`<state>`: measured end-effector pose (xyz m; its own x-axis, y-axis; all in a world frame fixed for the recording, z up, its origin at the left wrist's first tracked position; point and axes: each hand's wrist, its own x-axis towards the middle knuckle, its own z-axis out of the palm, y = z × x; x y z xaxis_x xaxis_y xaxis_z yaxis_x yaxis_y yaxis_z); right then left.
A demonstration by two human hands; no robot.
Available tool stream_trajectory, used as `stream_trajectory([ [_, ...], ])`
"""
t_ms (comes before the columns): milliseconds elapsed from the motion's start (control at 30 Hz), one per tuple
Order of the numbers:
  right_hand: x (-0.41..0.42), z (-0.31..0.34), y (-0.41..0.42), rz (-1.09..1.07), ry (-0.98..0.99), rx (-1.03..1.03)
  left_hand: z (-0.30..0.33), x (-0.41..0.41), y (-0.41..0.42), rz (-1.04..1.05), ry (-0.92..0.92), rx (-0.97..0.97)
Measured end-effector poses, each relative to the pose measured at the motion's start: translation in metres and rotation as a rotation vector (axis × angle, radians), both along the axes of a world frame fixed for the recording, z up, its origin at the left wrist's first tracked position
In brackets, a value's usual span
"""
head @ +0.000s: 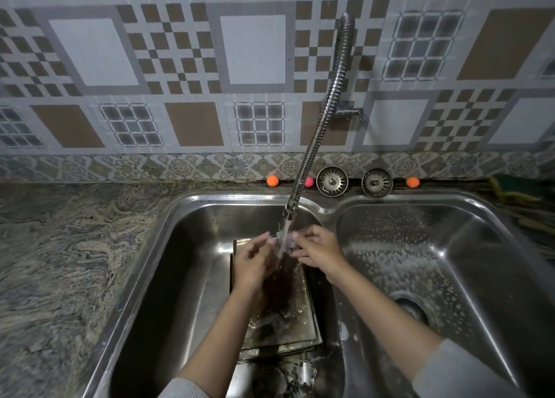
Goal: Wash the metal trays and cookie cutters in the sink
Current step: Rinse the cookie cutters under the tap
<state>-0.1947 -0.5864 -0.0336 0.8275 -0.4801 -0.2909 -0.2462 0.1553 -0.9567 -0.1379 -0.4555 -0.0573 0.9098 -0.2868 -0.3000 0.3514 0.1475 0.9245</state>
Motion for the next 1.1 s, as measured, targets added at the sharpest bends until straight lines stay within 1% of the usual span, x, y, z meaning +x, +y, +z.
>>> stream_trajectory([
  [67, -0.009, 0.002, -0.004, -0.031, -0.015, 0.026, 0.002, -0.003, -0.004, -0.042, -0.026, 0.012],
  [233, -0.018, 0.007, -0.008, -0.081, -0.029, 0.073, 0.01, -0.01, -0.007, -0.089, -0.026, -0.014],
  [333, -0.016, 0.008, -0.001, -0.054, -0.019, 0.091, 0.01, -0.007, 0.001, -0.078, -0.061, 0.006],
  [433, -0.01, 0.01, 0.009, -0.004, -0.01, 0.077, 0.009, -0.001, 0.014, -0.056, -0.042, -0.016],
  [567, -0.006, 0.016, 0.019, 0.087, -0.008, 0.128, 0.012, 0.002, 0.031, -0.056, -0.059, -0.046],
  [667, -0.015, 0.027, 0.012, 0.15, 0.021, 0.127, 0.018, -0.002, 0.038, -0.147, -0.056, -0.09],
  [733, -0.031, 0.036, -0.002, 0.156, 0.043, 0.09, 0.018, -0.01, 0.043, -0.252, -0.081, -0.071],
  [767, -0.044, 0.04, -0.011, 0.153, 0.047, 0.07, 0.016, -0.015, 0.048, -0.308, -0.102, -0.017],
  [833, -0.075, 0.043, -0.032, 0.142, 0.054, 0.024, 0.008, -0.027, 0.059, -0.444, -0.139, 0.173],
  [900, -0.112, 0.038, -0.055, 0.111, 0.094, -0.027, -0.008, -0.037, 0.073, -0.669, -0.145, 0.375],
  [967, -0.147, 0.023, -0.073, 0.085, 0.188, -0.107, -0.03, -0.043, 0.086, -0.921, -0.149, 0.554],
  [1000, -0.162, 0.013, -0.08, 0.084, 0.246, -0.153, -0.041, -0.045, 0.091, -1.032, -0.185, 0.64],
  [1067, -0.186, -0.015, -0.086, 0.106, 0.369, -0.188, -0.056, -0.049, 0.096, -1.194, -0.251, 0.766],
  [1100, -0.194, -0.03, -0.086, 0.137, 0.434, -0.185, -0.059, -0.052, 0.097, -1.235, -0.261, 0.806],
])
